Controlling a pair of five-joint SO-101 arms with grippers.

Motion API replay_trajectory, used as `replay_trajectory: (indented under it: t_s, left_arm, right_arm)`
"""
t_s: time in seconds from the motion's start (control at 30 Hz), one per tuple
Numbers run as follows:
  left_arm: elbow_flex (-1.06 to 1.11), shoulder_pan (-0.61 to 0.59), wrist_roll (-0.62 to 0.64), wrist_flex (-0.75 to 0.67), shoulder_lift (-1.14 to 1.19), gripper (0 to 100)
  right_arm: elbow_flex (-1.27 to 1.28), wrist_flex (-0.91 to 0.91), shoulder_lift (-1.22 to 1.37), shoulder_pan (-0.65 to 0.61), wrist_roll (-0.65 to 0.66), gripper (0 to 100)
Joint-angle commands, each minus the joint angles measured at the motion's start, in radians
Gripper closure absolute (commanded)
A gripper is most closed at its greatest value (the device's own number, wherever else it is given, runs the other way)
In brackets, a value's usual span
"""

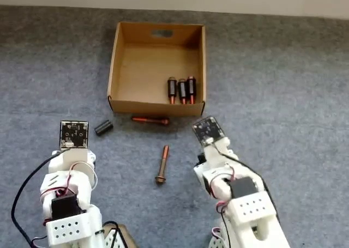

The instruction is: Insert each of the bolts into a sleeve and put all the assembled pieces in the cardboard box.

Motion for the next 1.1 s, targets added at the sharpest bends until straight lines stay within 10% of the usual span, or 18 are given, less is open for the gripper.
replay_trajectory:
  t_s: [0.0, 0.57, 1.07]
  left_arm:
    - [-0.065, 0.022, -0.006, 0.043, -0.001, 99]
    - [-0.302, 0.119, -0.124, 0.293, 0.033, 99]
    - [-0.785, 0.263, -0.166, 0.292, 0.860, 99]
  right_arm:
    - [0.067, -0.021, -0.199, -0.001, -0.029, 99.2]
    - [0.220, 0.114, -0.610, 0.113, -0.141, 99.2]
    - [0.223, 0.114, -0.611, 0.113, -0.140, 99.2]
